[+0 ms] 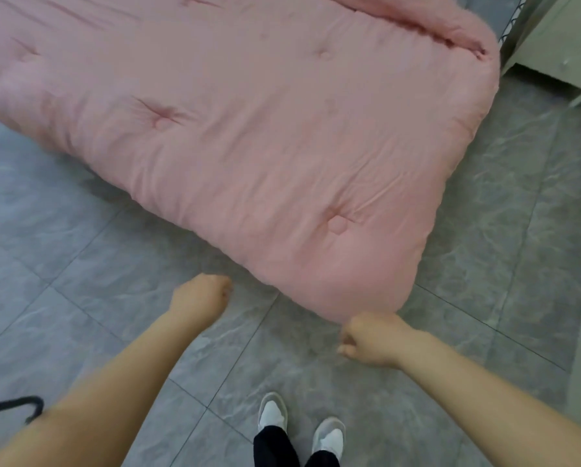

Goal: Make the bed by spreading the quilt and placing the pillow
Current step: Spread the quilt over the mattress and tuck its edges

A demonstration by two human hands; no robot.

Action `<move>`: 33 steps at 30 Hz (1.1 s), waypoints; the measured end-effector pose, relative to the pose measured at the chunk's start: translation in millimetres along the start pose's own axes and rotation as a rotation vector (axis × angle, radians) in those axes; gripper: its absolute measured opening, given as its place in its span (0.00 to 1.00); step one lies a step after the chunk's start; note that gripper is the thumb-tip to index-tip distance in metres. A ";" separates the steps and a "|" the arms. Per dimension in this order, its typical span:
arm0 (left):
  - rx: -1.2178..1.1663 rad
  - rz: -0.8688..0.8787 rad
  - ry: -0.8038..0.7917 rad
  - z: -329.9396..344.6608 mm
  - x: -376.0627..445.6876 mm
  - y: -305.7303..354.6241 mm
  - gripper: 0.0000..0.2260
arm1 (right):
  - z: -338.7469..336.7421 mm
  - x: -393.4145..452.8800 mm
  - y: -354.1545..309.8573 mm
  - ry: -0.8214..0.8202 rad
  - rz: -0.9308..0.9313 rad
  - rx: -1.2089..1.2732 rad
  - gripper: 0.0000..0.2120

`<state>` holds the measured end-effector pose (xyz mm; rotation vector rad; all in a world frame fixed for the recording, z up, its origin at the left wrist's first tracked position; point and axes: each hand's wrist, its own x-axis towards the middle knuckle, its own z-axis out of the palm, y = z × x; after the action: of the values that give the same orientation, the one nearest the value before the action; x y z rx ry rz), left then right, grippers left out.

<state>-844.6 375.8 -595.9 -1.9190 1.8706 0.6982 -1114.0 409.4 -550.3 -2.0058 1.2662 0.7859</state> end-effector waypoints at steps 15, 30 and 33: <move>-0.095 0.304 0.197 -19.8 40.9 68.0 0.18 | -37.3 55.2 67.9 0.385 0.294 0.009 0.22; -0.143 0.325 0.236 -57.1 89.7 216.3 0.17 | -61.1 60.6 170.3 0.145 0.105 0.264 0.23; -0.219 0.286 0.332 -95.9 102.6 287.2 0.19 | -102.5 32.1 230.6 0.348 0.101 0.291 0.18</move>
<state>-1122.1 222.3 -556.1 -2.0213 2.3960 0.7295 -1299.4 235.2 -555.7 -1.9009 1.5863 0.2779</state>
